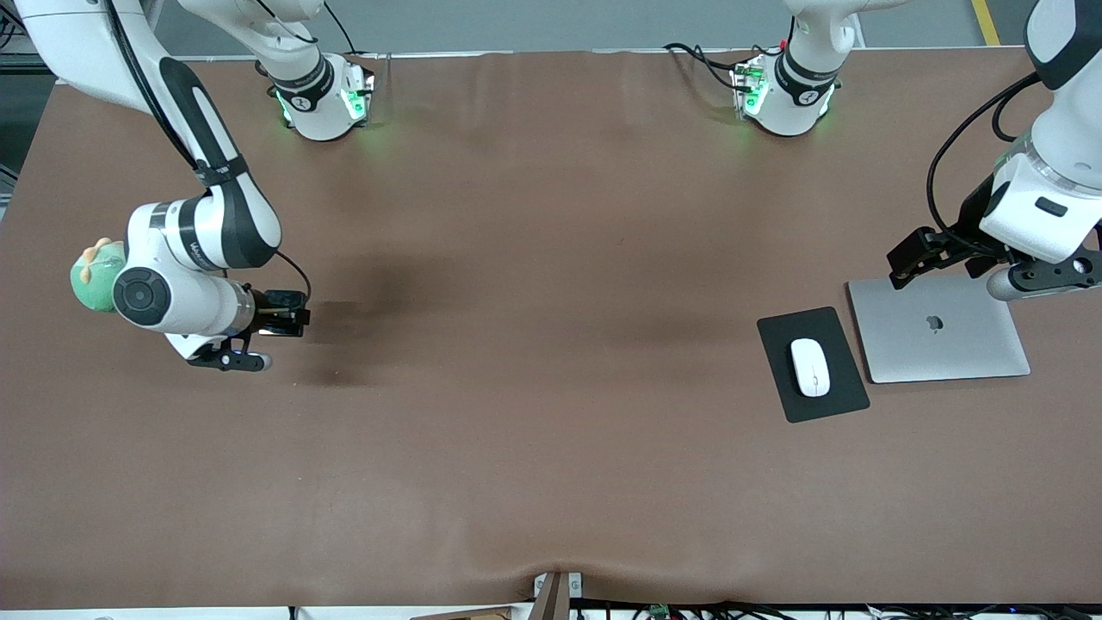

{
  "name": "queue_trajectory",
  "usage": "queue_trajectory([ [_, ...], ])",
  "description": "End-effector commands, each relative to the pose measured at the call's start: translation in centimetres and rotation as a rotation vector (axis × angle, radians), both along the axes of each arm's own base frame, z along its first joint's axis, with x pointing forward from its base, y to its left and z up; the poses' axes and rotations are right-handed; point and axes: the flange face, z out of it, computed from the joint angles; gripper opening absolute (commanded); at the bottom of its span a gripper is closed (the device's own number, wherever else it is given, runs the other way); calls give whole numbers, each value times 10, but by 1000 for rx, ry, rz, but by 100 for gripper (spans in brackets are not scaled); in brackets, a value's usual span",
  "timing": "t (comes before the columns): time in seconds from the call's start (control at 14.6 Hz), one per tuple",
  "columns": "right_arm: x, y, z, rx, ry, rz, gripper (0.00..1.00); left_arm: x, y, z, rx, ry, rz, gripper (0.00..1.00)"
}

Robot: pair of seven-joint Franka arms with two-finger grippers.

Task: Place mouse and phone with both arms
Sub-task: 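Carry the phone with the right gripper toward the green plush toy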

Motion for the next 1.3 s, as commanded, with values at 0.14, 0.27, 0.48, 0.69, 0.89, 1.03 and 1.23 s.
queue_trajectory([
  [0.14,-38,-72,-20,15,-47,59,0,-11,-4,19,-9,-5,-26,100],
  [0.27,-41,-90,-26,13,-52,68,0,-9,-4,13,-10,6,-30,100],
  [0.48,-48,-105,-34,9,-73,71,0,-8,-5,8,-11,16,-38,100],
  [0.69,-51,-111,-43,4,-85,66,0,-10,-11,11,-19,14,-48,100],
  [0.89,-65,-115,-55,2,-82,53,0,-9,-12,8,-26,20,-50,100],
  [1.03,-74,-115,-62,4,-75,47,0,-9,-10,9,-24,20,-56,100],
  [1.23,-87,-121,-72,-2,-93,33,0,-11,-2,10,-16,29,-94,100],
])
